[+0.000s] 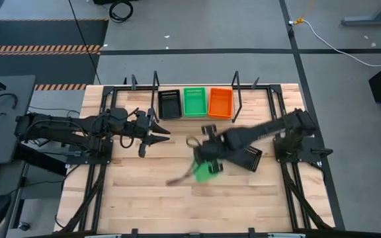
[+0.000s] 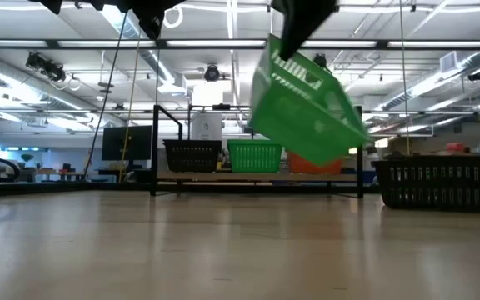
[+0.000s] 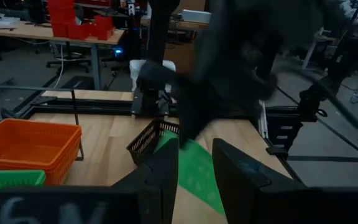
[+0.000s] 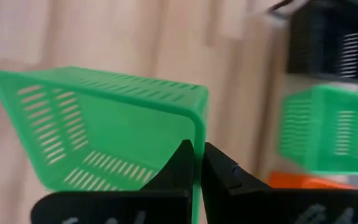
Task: Stack baskets on shelf by color
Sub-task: Stack the green bin on the green bin on the shelf
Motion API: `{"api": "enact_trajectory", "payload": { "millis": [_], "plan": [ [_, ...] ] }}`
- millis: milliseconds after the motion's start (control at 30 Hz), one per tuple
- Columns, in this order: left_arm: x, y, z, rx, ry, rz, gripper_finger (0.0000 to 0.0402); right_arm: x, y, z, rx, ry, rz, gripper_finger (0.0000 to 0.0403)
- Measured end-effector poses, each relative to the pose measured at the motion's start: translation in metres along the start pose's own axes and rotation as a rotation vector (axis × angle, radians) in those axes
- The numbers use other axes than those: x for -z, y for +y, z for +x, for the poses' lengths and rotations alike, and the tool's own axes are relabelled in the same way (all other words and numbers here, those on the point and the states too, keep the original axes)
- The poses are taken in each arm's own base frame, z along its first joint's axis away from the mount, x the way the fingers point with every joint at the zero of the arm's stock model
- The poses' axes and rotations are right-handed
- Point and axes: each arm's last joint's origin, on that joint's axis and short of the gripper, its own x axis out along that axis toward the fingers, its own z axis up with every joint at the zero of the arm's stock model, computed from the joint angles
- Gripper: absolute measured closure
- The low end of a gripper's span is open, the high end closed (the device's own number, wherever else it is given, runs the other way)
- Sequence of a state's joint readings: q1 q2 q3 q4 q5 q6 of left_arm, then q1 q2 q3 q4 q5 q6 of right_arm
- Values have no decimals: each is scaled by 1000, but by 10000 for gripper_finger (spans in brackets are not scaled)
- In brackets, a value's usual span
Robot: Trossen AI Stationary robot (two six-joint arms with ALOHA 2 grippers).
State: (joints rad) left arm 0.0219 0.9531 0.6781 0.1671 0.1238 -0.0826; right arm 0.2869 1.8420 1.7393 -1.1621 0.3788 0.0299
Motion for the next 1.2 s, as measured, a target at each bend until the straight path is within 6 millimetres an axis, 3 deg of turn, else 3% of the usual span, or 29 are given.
{"api": "enact_trajectory", "payload": {
  "millis": [333,500,633,833,1033,1200],
  "plan": [
    [-2,-1,-4,1,-6,1,296,-4,-118,-33,115,-23,-101,391],
    [-5,-2,-11,1,-8,22,298,7,-182,-38,142,-88,-84,391],
    [-4,-2,-11,0,1,27,299,23,-221,-35,151,-93,-93,391],
    [-4,-1,-12,-27,-4,94,299,43,-259,-30,106,-166,-111,391],
    [-9,2,-13,-135,-50,171,305,46,-287,-22,143,-289,-126,391],
    [-18,7,-15,-218,-82,199,308,51,-302,5,127,-237,-120,391]
  ]
}}
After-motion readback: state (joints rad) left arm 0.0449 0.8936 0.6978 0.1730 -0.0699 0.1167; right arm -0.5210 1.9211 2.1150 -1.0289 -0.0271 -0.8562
